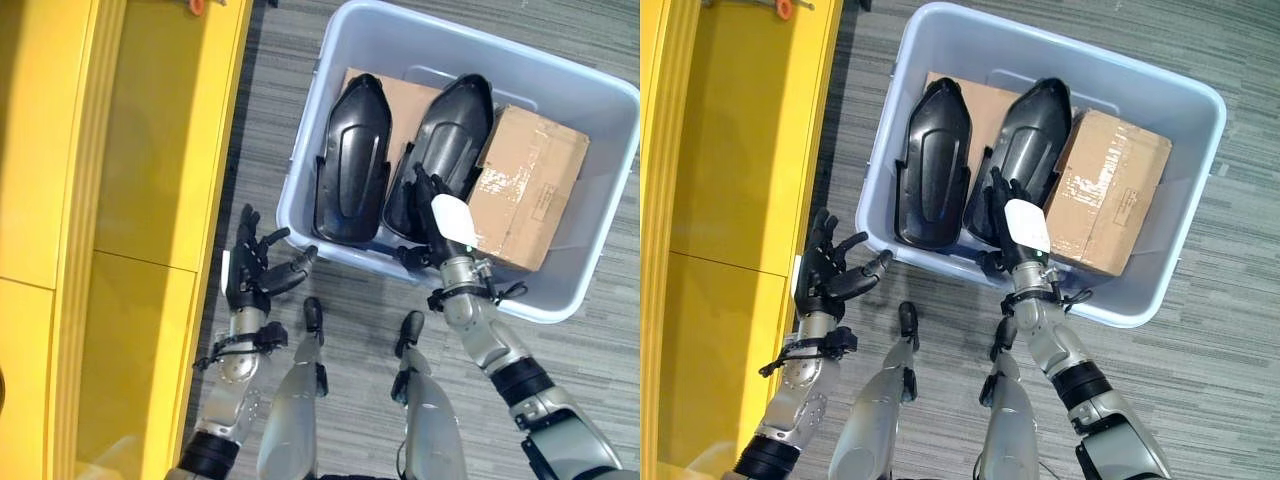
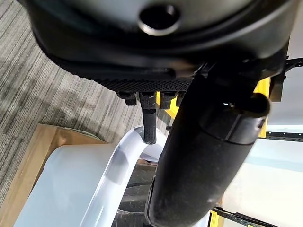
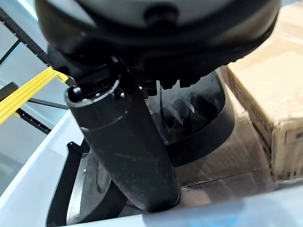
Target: Move parts from the plastic box to the shelf.
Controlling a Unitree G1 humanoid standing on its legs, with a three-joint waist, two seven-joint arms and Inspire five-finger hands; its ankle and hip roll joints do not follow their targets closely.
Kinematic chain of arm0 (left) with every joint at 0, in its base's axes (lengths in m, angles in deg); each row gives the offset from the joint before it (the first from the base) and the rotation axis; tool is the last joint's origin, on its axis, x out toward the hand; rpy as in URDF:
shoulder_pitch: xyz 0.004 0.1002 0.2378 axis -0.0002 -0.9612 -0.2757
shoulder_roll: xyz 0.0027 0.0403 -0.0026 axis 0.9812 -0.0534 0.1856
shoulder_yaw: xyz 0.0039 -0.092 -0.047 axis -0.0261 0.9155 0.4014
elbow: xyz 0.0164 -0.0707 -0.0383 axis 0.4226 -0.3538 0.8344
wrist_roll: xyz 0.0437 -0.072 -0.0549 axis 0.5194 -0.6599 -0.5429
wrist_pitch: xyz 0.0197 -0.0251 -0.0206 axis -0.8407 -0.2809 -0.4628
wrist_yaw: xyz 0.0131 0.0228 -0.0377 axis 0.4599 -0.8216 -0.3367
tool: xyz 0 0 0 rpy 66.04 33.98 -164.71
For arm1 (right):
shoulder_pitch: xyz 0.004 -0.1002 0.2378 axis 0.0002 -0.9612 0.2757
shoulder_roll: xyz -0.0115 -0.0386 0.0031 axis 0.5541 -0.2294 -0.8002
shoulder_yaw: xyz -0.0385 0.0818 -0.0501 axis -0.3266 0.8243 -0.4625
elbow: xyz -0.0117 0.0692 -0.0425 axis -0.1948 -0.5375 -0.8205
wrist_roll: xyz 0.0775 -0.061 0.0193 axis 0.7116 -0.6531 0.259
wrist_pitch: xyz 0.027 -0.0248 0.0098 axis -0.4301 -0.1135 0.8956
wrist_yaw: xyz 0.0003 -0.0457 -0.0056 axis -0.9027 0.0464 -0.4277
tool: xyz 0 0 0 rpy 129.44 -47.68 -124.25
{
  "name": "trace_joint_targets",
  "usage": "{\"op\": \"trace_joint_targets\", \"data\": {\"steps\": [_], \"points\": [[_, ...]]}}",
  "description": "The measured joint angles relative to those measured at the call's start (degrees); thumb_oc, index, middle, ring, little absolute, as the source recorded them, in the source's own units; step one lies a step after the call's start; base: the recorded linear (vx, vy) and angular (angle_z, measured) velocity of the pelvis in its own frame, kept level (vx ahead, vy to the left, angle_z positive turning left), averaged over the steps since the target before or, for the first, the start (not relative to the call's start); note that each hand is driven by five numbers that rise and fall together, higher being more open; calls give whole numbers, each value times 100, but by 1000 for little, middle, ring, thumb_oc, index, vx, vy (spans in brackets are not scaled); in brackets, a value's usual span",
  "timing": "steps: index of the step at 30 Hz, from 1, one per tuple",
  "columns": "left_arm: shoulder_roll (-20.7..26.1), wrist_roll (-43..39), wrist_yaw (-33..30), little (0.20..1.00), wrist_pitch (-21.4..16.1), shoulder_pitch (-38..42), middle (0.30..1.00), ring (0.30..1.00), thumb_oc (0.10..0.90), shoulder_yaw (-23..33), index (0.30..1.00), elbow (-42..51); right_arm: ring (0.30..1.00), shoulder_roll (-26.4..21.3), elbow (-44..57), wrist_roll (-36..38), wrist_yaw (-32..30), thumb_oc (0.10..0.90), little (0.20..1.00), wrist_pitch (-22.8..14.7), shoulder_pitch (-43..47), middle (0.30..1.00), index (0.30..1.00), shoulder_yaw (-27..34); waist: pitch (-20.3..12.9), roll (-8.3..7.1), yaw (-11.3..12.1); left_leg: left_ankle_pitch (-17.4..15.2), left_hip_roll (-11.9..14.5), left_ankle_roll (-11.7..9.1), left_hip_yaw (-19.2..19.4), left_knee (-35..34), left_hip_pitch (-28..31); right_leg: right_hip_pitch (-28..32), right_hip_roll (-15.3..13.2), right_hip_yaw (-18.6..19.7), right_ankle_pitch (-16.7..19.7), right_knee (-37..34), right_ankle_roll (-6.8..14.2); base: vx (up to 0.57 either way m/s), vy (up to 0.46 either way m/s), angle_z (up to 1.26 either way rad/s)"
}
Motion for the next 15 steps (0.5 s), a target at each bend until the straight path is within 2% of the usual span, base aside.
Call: {"op": "trace_joint_targets", "data": {"steps": [4,9,15], "points": [[1,0,-18,1000,0,44,1000,1000,900,3,1000,0,1000,124,-220,14,-45,900,1000,1,157,1000,1000,-1,2,8,9,9,-9,13,-12,18,-82,-96,-15,-2,-14,62,-1,0,0,0],[0,-1,-122,1000,36,23,1000,1000,900,-172,1000,-27,1000,192,-803,129,-355,900,1000,-18,437,1000,1000,-13,1,99,80,28,-27,38,-24,28,-145,-182,-44,-2,-25,124,-2,0,0,0],[-7,-9,-127,1000,94,-13,1000,1000,900,-311,1000,-81,1000,347,-1540,159,-741,900,1000,-64,969,1000,1000,-110,-2,138,83,92,-65,77,-52,46,-309,-423,-115,2,-82,354,1,-5,5,2]]}}
